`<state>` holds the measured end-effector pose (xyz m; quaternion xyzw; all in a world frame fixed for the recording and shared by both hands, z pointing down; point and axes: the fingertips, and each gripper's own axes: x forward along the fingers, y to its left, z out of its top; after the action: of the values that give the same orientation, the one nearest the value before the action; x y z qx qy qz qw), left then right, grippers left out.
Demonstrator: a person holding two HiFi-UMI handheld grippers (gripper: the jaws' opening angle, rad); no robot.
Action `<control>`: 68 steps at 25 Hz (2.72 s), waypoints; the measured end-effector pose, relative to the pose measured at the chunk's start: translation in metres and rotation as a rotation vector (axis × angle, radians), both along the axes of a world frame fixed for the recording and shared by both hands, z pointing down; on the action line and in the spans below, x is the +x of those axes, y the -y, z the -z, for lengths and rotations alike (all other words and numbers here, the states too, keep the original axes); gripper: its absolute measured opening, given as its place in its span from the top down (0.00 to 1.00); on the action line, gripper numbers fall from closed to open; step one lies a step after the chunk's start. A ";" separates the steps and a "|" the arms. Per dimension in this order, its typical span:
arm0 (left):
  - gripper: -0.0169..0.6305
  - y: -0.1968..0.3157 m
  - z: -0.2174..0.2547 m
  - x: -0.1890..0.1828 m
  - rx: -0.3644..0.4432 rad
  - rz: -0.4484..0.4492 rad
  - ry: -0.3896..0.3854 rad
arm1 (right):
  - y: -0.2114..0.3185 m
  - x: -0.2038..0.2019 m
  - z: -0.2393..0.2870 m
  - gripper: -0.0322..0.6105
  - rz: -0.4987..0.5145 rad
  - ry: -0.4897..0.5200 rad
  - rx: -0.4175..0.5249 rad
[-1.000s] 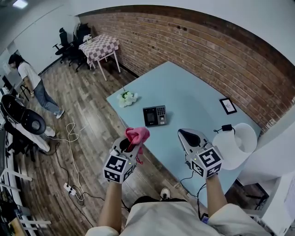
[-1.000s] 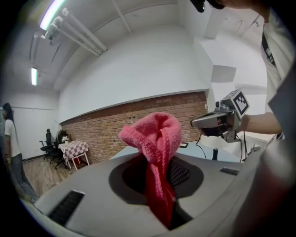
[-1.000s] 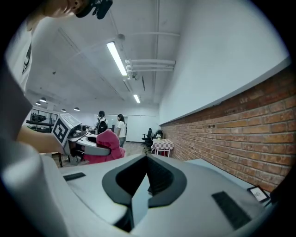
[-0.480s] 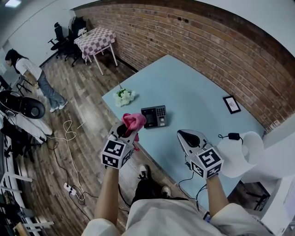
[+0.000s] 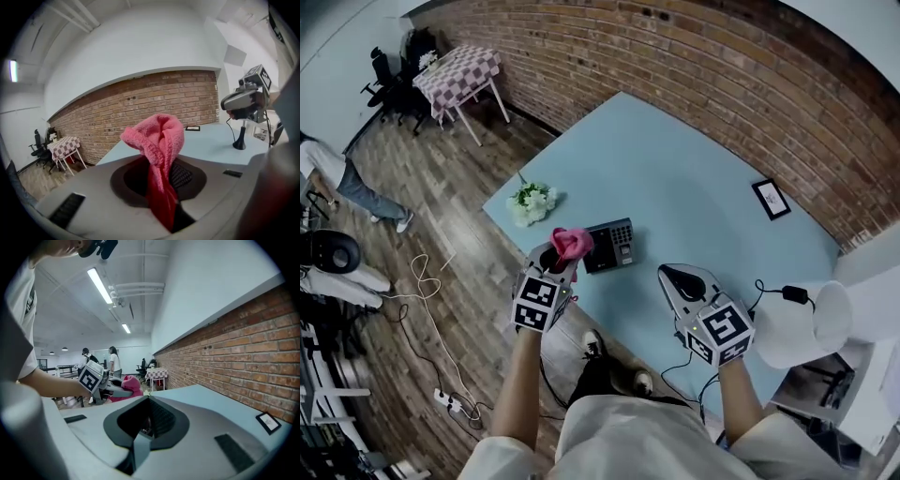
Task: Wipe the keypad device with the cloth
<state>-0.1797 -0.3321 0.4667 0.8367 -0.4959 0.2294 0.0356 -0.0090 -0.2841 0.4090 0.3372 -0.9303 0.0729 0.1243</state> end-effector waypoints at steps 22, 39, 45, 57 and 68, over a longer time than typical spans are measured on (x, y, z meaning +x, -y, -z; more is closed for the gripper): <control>0.82 0.060 -0.111 -0.005 -0.080 -0.208 0.186 | 0.048 -0.030 -0.057 0.93 -0.113 -0.034 -0.147; 0.82 0.023 -0.156 0.013 -0.162 -0.306 0.231 | 0.043 -0.021 -0.064 0.93 -0.135 -0.061 -0.145; 0.82 0.012 -0.171 0.020 -0.217 -0.298 0.178 | 0.040 -0.021 -0.069 0.93 -0.124 -0.062 -0.158; 0.82 -0.009 -0.195 0.026 -0.315 -0.292 0.128 | 0.039 -0.018 -0.063 0.93 -0.127 -0.038 -0.152; 0.82 0.056 -0.090 0.032 -0.110 -0.193 0.002 | 0.033 -0.001 -0.055 0.93 -0.155 -0.007 -0.146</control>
<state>-0.1477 -0.3878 0.5570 0.8770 -0.4000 0.2596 0.0585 -0.0095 -0.3169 0.4637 0.3982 -0.8933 0.1490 0.1458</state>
